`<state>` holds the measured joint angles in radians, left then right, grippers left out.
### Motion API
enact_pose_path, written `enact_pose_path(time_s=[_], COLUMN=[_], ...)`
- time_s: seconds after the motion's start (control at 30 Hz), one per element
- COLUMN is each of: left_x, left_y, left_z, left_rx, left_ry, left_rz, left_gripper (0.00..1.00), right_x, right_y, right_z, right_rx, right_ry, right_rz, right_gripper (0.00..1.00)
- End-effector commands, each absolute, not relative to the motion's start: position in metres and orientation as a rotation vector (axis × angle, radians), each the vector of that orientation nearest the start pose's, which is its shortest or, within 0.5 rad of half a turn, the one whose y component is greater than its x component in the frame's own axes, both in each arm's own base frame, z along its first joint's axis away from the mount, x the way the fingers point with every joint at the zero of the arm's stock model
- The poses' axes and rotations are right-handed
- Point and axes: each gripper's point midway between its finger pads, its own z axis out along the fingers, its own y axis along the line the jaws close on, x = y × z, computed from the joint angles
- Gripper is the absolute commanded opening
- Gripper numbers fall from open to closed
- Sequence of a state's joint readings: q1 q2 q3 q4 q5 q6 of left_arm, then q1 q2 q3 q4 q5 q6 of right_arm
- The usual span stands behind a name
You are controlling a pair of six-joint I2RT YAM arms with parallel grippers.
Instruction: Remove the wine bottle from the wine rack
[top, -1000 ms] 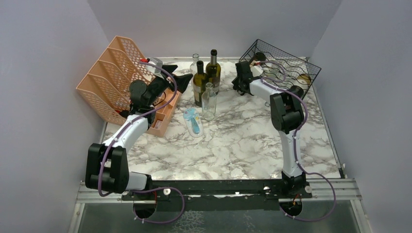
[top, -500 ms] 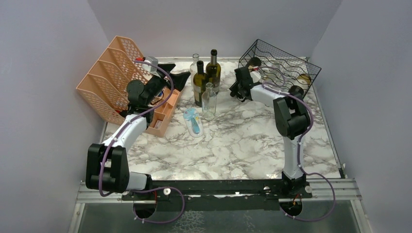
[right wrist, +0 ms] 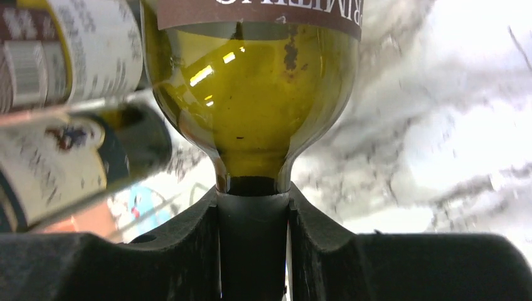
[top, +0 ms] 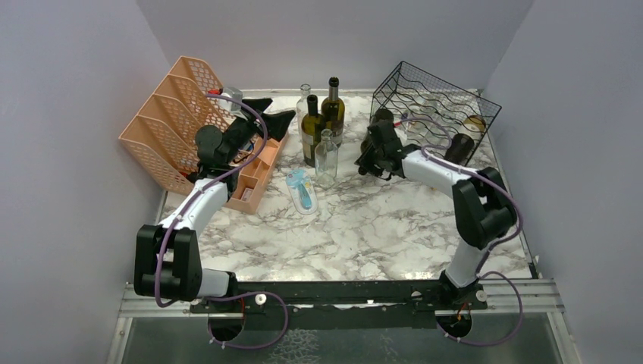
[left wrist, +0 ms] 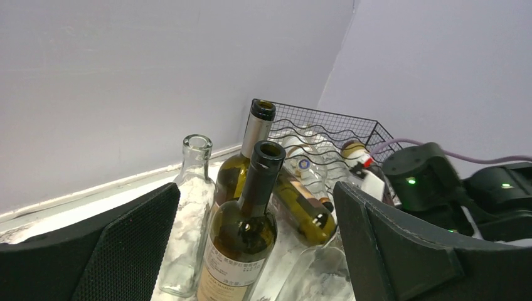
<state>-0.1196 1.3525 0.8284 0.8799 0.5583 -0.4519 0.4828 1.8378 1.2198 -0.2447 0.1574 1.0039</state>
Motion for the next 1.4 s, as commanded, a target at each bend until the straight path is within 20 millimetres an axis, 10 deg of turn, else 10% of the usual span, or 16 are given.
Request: enact_pose_path(time_s=[0.0,0.37,0.67,0.97,1.37], left_x=[0.396,0.360,0.225,0.166,0.149], left_y=[-0.158,-0.192,-0.285,-0.363,-0.398], left_z=[0.364,0.380,0.370,0.275,0.188], left_rx=[0.326,0.515,1.088,1.544,1.724], left_ry=[1.207,1.096,0.661,0.692,0.840], left_rz=[-0.830,-0.783,-0.747,-0.809,-0.811], left_gripper=[0.99,0.99,0.99,0.99,0.99], right_x=[0.368,0.271,0.226,0.171,0.111], right_y=[0.222,0.193,0.178,0.180,0.175], right_z=[0.093,0.119,0.125,0.162,0.174], right_rx=[0.685,0.440,0.115,-0.046,-0.248], right_ry=[2.426,2.608,2.730,2.728,2.722], right_rz=[0.553,0.569,0.541,0.768,0.973], right_gripper=[0.22,0.07,0.01,0.01,0.01])
